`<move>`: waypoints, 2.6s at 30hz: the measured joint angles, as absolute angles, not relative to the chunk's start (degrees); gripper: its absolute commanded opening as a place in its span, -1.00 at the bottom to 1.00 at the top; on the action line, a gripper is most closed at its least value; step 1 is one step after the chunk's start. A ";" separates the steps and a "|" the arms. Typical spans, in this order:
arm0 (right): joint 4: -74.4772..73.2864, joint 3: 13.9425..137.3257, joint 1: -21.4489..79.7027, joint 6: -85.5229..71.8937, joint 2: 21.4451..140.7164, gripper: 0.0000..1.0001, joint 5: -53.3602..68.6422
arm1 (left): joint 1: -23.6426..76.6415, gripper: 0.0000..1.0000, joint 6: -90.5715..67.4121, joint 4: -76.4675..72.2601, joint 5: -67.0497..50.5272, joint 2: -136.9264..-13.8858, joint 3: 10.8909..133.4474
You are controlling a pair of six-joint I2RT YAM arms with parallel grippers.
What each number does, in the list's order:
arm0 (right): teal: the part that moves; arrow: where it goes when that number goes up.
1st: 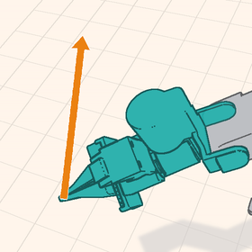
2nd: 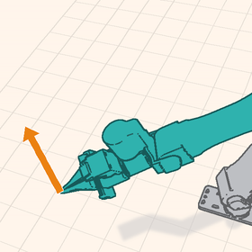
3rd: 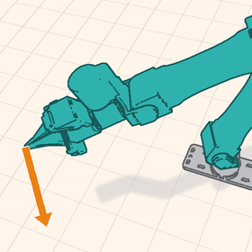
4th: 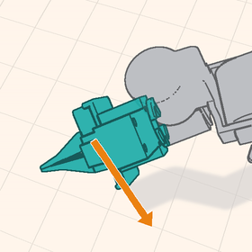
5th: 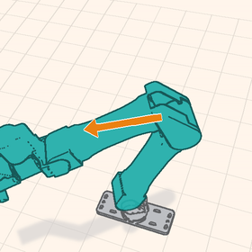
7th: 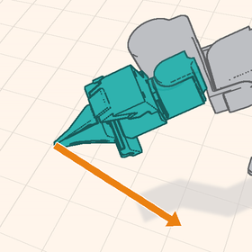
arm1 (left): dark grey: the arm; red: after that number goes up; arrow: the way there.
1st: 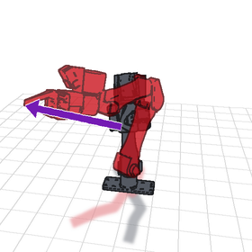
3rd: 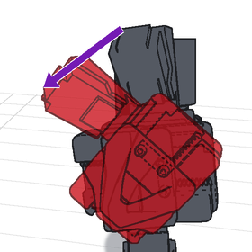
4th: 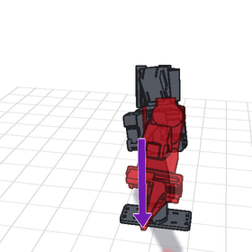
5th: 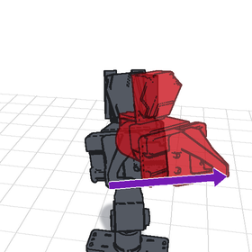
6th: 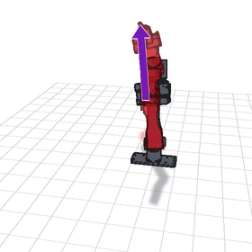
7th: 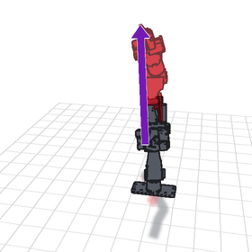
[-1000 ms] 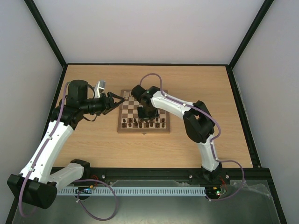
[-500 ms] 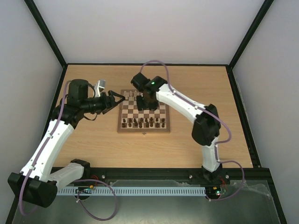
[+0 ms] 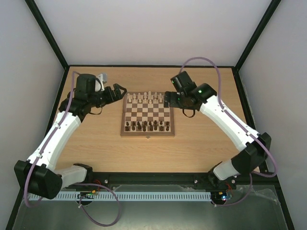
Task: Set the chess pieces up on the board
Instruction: Reset both arms
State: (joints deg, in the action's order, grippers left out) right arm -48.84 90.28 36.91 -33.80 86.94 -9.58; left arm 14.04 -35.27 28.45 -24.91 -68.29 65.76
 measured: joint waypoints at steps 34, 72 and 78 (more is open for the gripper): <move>11.90 22.50 30.55 -19.38 48.84 0.97 -34.89 | 13.43 0.99 -21.10 -14.66 23.11 -35.77 14.72; 56.51 16.40 3.70 -14.28 81.45 0.97 -24.62 | 2.63 0.99 -10.50 -50.02 18.68 -79.94 18.76; 66.67 8.56 3.70 -14.15 80.31 0.97 -24.23 | 2.52 0.99 -10.55 -51.59 19.59 -79.46 17.56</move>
